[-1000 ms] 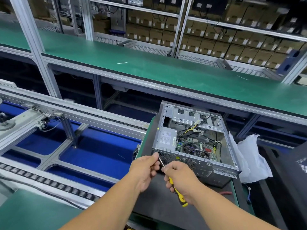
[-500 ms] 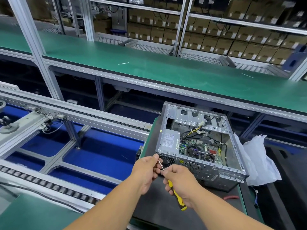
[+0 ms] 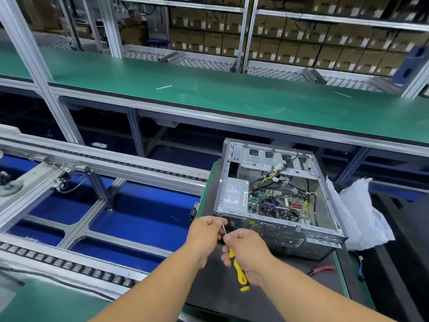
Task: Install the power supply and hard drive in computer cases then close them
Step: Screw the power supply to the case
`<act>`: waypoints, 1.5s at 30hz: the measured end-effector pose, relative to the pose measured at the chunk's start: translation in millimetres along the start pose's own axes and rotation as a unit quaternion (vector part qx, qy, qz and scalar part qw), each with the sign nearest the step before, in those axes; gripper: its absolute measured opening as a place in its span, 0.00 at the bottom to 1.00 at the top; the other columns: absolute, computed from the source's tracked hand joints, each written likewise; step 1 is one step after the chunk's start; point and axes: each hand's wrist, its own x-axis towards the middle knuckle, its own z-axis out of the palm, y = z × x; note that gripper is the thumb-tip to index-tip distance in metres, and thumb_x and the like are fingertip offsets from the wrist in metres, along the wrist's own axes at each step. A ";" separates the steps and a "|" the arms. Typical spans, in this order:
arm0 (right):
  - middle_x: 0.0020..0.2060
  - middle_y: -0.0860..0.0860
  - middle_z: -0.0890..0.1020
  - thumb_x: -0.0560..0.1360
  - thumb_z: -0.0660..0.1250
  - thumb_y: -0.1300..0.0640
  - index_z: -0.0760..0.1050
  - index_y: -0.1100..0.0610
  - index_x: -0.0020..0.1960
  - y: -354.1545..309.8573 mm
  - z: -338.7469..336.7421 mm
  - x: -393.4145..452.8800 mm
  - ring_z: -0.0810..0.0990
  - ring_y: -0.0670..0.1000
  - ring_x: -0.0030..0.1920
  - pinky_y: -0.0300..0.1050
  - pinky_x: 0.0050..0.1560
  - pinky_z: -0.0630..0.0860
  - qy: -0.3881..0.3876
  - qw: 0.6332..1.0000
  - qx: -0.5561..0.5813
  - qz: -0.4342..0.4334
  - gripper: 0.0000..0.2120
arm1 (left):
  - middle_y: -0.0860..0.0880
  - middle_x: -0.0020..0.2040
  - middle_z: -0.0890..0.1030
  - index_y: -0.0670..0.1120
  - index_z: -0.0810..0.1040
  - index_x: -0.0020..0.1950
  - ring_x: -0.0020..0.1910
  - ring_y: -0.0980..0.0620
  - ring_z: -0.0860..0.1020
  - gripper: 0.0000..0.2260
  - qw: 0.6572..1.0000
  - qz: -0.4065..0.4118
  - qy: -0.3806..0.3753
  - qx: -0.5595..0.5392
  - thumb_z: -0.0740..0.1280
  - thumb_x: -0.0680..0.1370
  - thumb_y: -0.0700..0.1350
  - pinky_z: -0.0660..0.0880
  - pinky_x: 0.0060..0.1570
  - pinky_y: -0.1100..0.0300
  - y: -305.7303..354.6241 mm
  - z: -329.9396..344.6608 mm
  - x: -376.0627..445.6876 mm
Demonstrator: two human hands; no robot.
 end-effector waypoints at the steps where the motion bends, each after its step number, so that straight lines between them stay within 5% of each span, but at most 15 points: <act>1: 0.30 0.58 0.77 0.83 0.63 0.64 0.75 0.64 0.48 -1.6 2.6 1.0 0.75 0.55 0.27 0.44 0.26 0.74 0.000 1.000 0.024 0.009 0.06 | 0.50 0.34 0.79 0.48 0.87 0.46 0.33 0.53 0.73 0.13 1.000 -0.010 -0.003 -0.015 0.64 0.83 0.43 0.72 0.33 0.61 1.2 0.5 1.2; 12: 0.31 0.59 0.79 0.84 0.62 0.63 0.76 0.63 0.47 -6.7 16.5 5.6 0.77 0.56 0.27 0.48 0.32 0.80 -0.010 0.989 0.133 0.057 0.08 | 0.49 0.30 0.76 0.42 0.87 0.46 0.26 0.54 0.70 0.11 0.997 -0.068 -0.026 -0.024 0.64 0.81 0.38 0.68 0.25 0.62 14.6 -3.6 13.9; 18: 0.29 0.58 0.78 0.85 0.58 0.63 0.78 0.63 0.45 -9.7 24.2 6.5 0.77 0.55 0.28 0.47 0.33 0.81 -0.039 0.980 0.174 0.087 0.14 | 0.45 0.33 0.82 0.43 0.87 0.44 0.31 0.48 0.78 0.12 0.997 -0.079 -0.017 0.009 0.69 0.81 0.48 0.76 0.36 0.55 12.9 -9.2 15.1; 22: 0.36 0.59 0.86 0.86 0.54 0.63 0.80 0.64 0.55 -11.0 32.2 6.0 0.85 0.55 0.33 0.48 0.39 0.80 -0.036 0.972 0.202 0.114 0.15 | 0.46 0.35 0.84 0.43 0.85 0.45 0.34 0.49 0.80 0.13 0.997 -0.068 0.009 0.017 0.64 0.81 0.47 0.77 0.39 0.54 1.9 -18.5 5.1; 26: 0.37 0.58 0.86 0.86 0.53 0.63 0.78 0.64 0.57 -9.3 35.8 7.9 0.83 0.54 0.32 0.46 0.36 0.79 -0.017 0.958 0.250 0.137 0.15 | 0.48 0.29 0.74 0.43 0.76 0.35 0.28 0.51 0.68 0.10 0.990 -0.121 0.070 -0.006 0.62 0.76 0.42 0.67 0.29 0.56 -18.8 -36.4 -21.6; 33: 0.30 0.53 0.79 0.84 0.64 0.59 0.78 0.61 0.51 -13.4 39.0 10.7 0.73 0.48 0.26 0.38 0.22 0.69 -0.029 0.936 0.309 0.169 0.07 | 0.41 0.34 0.72 0.39 0.83 0.42 0.28 0.50 0.63 0.27 0.950 -0.219 -0.207 -0.080 0.57 0.81 0.59 0.55 0.31 0.57 -28.7 -46.0 -83.2; 36: 0.32 0.56 0.82 0.85 0.62 0.61 0.77 0.62 0.52 -16.5 46.7 9.4 0.77 0.49 0.28 0.38 0.23 0.73 -0.026 0.930 0.329 0.158 0.07 | 0.42 0.32 0.69 0.36 0.81 0.44 0.28 0.49 0.63 0.28 0.924 -0.234 -0.251 -0.166 0.59 0.81 0.61 0.54 0.31 0.56 -25.0 -43.0 -92.5; 41: 0.43 0.57 0.87 0.87 0.54 0.59 0.77 0.61 0.58 -17.9 46.2 8.4 0.84 0.54 0.40 0.47 0.42 0.77 -0.037 0.949 0.283 0.134 0.13 | 0.46 0.30 0.64 0.44 0.79 0.39 0.27 0.52 0.57 0.15 0.943 -0.196 -0.190 -0.193 0.70 0.77 0.55 0.52 0.29 0.62 -28.8 -41.7 -97.1; 45: 0.43 0.58 0.87 0.86 0.58 0.57 0.78 0.62 0.60 -15.8 41.0 9.4 0.83 0.55 0.39 0.48 0.39 0.77 -0.029 0.974 0.193 0.113 0.12 | 0.49 0.29 0.63 0.47 0.73 0.42 0.25 0.53 0.59 0.11 0.986 -0.116 -0.077 -0.090 0.71 0.81 0.47 0.57 0.24 0.63 -32.9 -31.8 -94.1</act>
